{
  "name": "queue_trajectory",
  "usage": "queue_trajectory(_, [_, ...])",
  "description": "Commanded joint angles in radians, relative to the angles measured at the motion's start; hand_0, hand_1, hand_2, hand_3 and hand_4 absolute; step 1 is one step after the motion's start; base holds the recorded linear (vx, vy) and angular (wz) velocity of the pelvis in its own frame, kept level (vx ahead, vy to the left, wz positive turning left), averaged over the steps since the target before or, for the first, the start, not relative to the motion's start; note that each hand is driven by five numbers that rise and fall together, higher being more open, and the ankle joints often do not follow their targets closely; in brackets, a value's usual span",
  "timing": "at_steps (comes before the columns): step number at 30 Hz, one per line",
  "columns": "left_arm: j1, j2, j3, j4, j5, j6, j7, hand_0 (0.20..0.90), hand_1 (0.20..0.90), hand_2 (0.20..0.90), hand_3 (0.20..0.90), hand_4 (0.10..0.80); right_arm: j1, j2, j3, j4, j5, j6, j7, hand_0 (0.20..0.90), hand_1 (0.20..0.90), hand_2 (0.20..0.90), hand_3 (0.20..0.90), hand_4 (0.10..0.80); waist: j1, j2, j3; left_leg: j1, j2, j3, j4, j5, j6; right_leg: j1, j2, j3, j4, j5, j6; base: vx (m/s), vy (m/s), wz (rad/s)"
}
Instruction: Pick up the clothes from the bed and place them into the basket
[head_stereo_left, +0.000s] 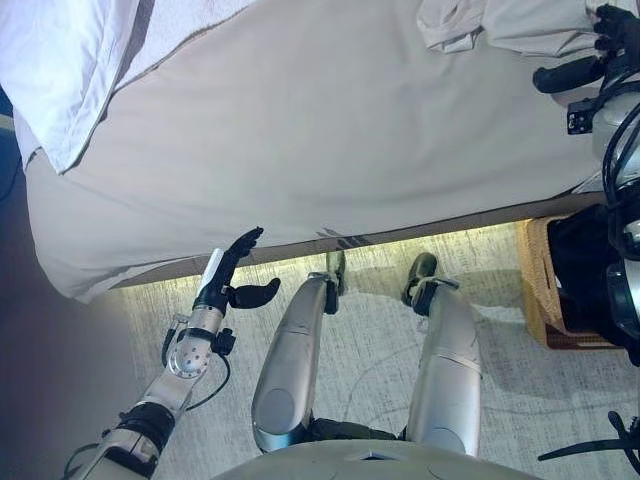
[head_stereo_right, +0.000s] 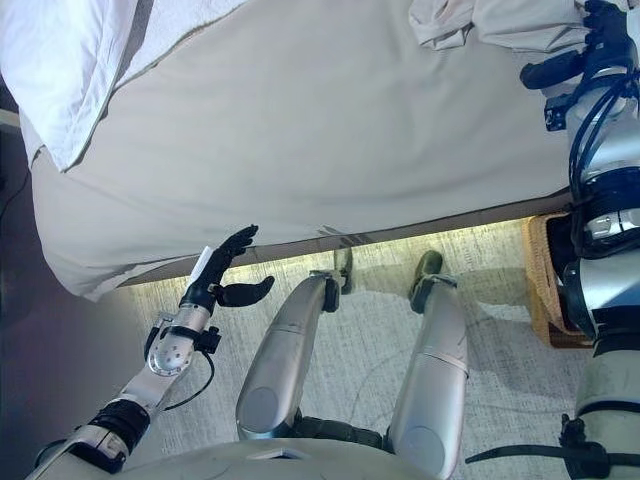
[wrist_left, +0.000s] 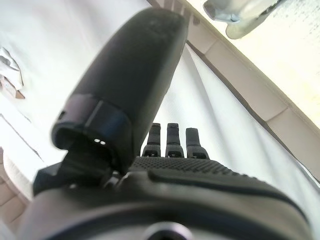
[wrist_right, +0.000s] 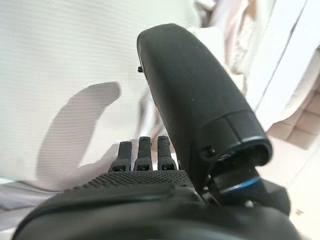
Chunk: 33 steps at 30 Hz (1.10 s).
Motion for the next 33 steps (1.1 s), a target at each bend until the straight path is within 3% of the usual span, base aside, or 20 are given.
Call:
queue_trajectory(1, [0.071,0.085,0.082,-0.092,-0.059,-0.088,0.039,0.900,0.900,0.900,0.900,0.800,-0.160,-0.107,0.054,-0.047,0.019,-0.135,-0.048,0.300,0.300,0.300,0.200,0.100,0.014,0.026,-0.006,0.014,-0.005,-0.004,0.002,-0.049,0.012,0.069,0.026,-0.052,0.090,-0.108,-0.012,-0.029,-0.054,0.06])
queue_trajectory(11, [0.098,0.115,0.087,-0.105,-0.061,-0.096,0.024,0.900,0.900,0.900,0.900,0.800,-0.125,-0.130,0.040,-0.045,0.024,-0.152,-0.044,0.300,0.300,0.300,0.200,0.100,0.017,-0.001,-0.006,0.031,0.012,-0.016,0.042,-0.032,0.004,0.133,0.039,-0.068,0.065,-0.105,-0.015,-0.003,-0.021,0.00])
queue_trajectory(13, [0.103,0.121,0.079,-0.103,-0.067,-0.098,0.020,0.900,0.900,0.900,0.900,0.800,-0.140,-0.144,0.048,-0.039,0.025,-0.145,-0.032,0.300,0.300,0.300,0.200,0.100,0.015,-0.003,-0.006,0.050,0.019,-0.016,0.029,-0.008,-0.008,0.157,0.044,-0.068,0.048,-0.099,-0.013,0.003,0.012,-0.07])
queue_trajectory(22, [0.102,0.102,0.080,-0.034,-0.047,-0.108,0.003,0.900,0.900,0.900,0.900,0.800,-0.090,-0.150,0.033,0.013,-0.010,-0.189,0.032,0.300,0.300,0.300,0.200,0.100,-0.001,-0.028,-0.006,0.147,0.045,-0.013,0.009,0.016,-0.024,0.274,0.058,-0.073,-0.020,-0.099,-0.021,0.015,0.013,-0.09])
queue_trajectory(24, [0.094,0.098,0.077,-0.026,-0.045,-0.106,-0.006,0.900,0.900,0.900,0.900,0.800,-0.089,-0.155,0.030,0.021,-0.033,-0.188,0.033,0.300,0.300,0.300,0.200,0.100,-0.005,-0.028,-0.006,0.159,0.053,-0.006,-0.017,0.053,-0.021,0.285,0.058,-0.085,-0.054,-0.065,-0.030,-0.051,0.042,-0.04])
queue_trajectory(25, [0.090,0.096,0.073,-0.023,-0.046,-0.105,-0.011,0.900,0.900,0.900,0.900,0.800,-0.083,-0.160,0.029,0.028,-0.044,-0.190,0.037,0.488,0.488,0.488,0.420,0.320,-0.009,-0.030,-0.006,0.173,0.054,-0.006,-0.024,0.060,-0.025,0.301,0.059,-0.084,-0.068,-0.060,-0.028,-0.054,0.029,-0.05])
queue_trajectory(26, [0.086,0.094,0.068,-0.019,-0.044,-0.103,-0.011,0.900,0.900,0.900,0.900,0.800,-0.077,-0.162,0.028,0.036,-0.040,-0.194,0.043,0.900,0.900,0.900,0.900,0.800,-0.012,-0.032,-0.006,0.189,0.055,-0.007,-0.037,0.064,-0.028,0.318,0.061,-0.082,-0.086,-0.053,-0.025,0.045,0.039,-0.04])
queue_trajectory(33, [0.046,0.062,0.051,0.033,-0.029,-0.054,0.001,0.900,0.900,0.900,0.900,0.800,0.060,-0.149,-0.055,0.037,-0.033,-0.176,0.062,0.900,0.900,0.900,0.900,0.800,-0.047,-0.057,-0.033,0.349,0.074,0.020,-0.196,0.085,-0.051,0.449,0.081,-0.069,-0.254,-0.006,0.009,0.044,0.036,-0.14])
